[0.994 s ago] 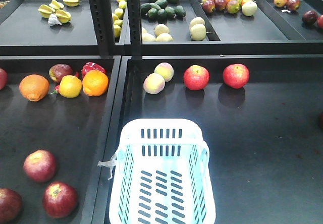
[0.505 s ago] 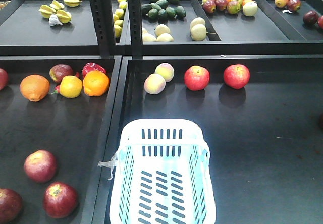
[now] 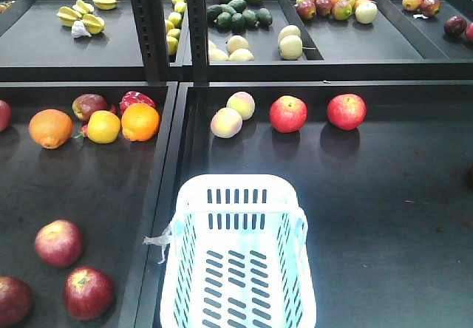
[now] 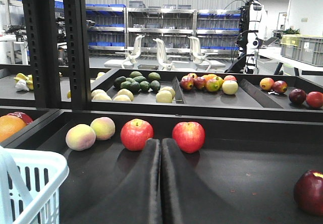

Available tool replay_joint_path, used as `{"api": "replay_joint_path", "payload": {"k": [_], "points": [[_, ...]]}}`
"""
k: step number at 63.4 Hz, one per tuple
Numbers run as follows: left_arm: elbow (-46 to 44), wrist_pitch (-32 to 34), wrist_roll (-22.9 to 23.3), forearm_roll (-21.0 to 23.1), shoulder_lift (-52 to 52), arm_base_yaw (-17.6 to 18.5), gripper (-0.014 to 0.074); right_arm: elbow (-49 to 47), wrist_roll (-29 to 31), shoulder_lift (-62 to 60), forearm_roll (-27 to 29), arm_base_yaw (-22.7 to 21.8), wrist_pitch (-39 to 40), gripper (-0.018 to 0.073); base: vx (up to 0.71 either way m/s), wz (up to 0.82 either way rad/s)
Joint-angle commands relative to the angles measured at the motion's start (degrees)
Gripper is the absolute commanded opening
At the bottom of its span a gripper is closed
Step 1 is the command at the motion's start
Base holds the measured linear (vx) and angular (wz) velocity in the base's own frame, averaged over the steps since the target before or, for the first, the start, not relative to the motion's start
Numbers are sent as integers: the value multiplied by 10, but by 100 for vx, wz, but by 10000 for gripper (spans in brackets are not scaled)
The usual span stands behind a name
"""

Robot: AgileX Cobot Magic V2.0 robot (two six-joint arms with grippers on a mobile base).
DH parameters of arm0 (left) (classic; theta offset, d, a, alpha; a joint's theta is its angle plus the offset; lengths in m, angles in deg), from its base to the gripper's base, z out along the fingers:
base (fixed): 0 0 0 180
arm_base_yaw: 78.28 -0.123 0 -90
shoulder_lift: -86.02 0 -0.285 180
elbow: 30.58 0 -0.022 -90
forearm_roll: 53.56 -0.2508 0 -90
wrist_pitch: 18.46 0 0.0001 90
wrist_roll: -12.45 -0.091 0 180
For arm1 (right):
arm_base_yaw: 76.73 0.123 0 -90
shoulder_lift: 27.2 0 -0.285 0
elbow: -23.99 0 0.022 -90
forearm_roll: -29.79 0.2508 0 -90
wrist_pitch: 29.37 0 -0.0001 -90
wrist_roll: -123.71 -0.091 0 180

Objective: Pick three apples into basket with both arms

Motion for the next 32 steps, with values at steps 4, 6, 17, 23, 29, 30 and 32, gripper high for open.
{"api": "replay_joint_path", "payload": {"k": [4, 6, 17, 23, 29, 30, 32], "points": [[-111, -52, -3, 3, -72, 0, -7, 8, 3, 1, -5, -2, 41, -9, 0, 0], [-130, -67, -3, 4, -88, 0, -7, 8, 3, 1, -5, -2, 41, -9, 0, 0], [-254, -170, -8, 4, -193, 0, -7, 8, 3, 1, -5, -2, 41, -9, 0, 0], [-317, -233, -56, 6, -249, 0, -7, 8, 3, 1, -5, -2, 41, -9, 0, 0], [-367, -287, -121, 24, -295, 0, -7, 8, 3, 1, -5, -2, 41, -9, 0, 0], [-372, -293, -130, 28, -300, 0, -7, 8, 3, 1, -5, -2, 41, -9, 0, 0], [-382, -303, -150, 35, -312, 0, -7, 8, 3, 1, -5, -2, 41, -9, 0, 0]]}}
